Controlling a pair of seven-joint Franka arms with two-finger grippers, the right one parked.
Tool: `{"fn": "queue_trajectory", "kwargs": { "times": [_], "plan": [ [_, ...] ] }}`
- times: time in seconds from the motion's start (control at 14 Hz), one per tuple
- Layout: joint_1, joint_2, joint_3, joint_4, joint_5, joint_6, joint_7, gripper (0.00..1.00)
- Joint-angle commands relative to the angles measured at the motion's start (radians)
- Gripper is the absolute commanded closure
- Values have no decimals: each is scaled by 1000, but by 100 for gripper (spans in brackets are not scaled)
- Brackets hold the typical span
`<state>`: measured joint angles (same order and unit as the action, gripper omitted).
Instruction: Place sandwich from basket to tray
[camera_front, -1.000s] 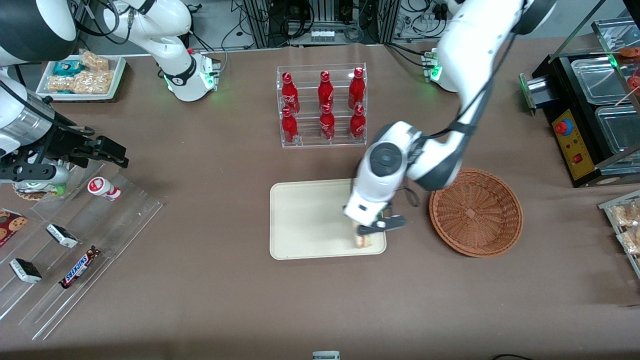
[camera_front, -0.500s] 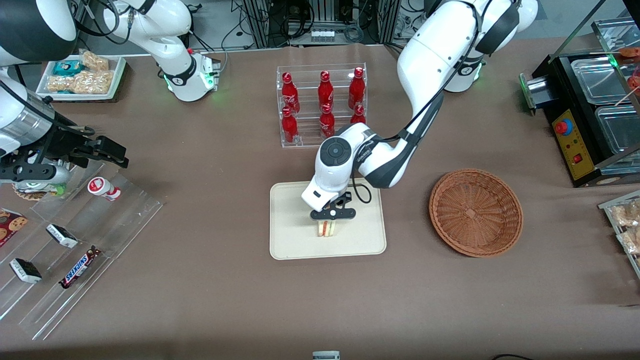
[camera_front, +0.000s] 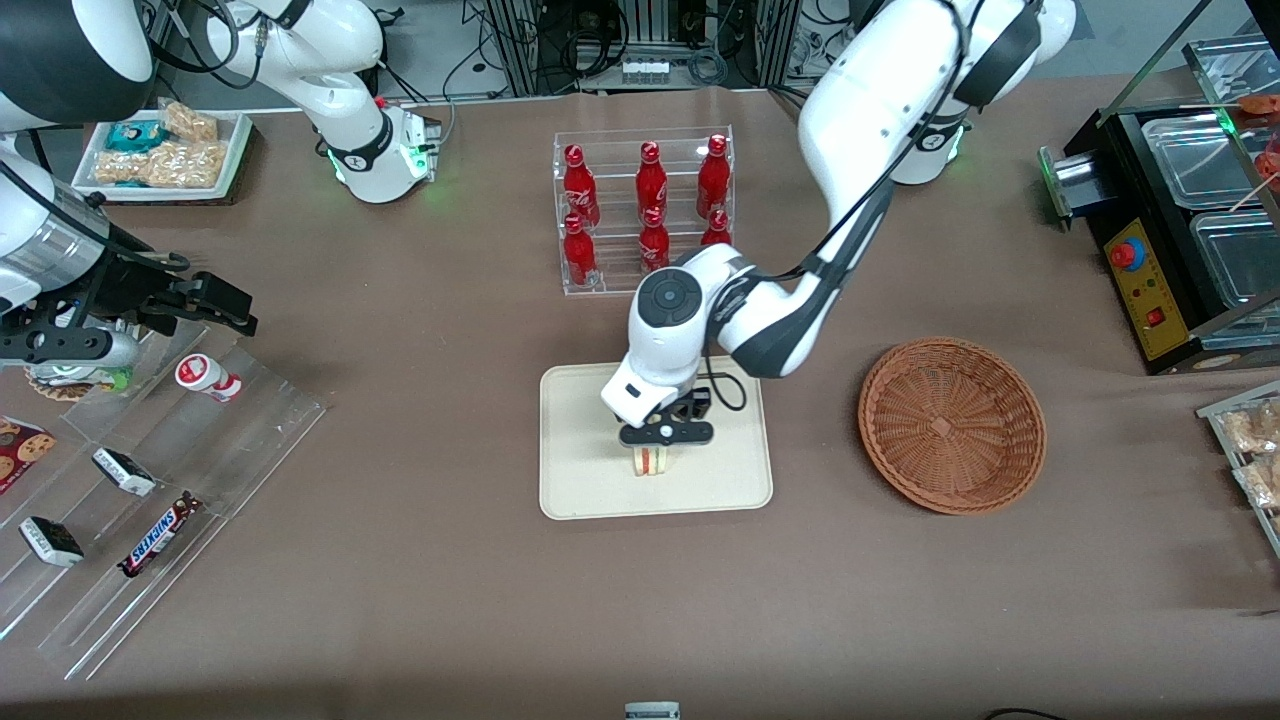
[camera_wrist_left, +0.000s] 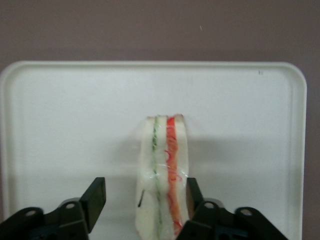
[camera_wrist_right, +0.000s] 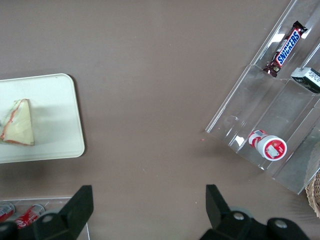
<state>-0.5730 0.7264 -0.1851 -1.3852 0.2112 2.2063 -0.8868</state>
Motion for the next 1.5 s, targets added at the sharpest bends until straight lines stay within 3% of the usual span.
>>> {"fn": "queue_trajectory", "kwargs": {
  "times": [0.0,0.29,0.43,0.79,1.14,1.43],
  "plan": [
    [45,-161,1,-29,20,-144,17,0],
    [168,-289,-2,-52,0,-338,91,0],
    [250,-350,-5,-122,-3,-341,171,0],
    [439,-531,-5,-290,-98,-374,460,0],
    [527,-625,7,-273,-116,-554,717,0],
    [519,-709,96,-264,-119,-597,869,0]
  ]
}}
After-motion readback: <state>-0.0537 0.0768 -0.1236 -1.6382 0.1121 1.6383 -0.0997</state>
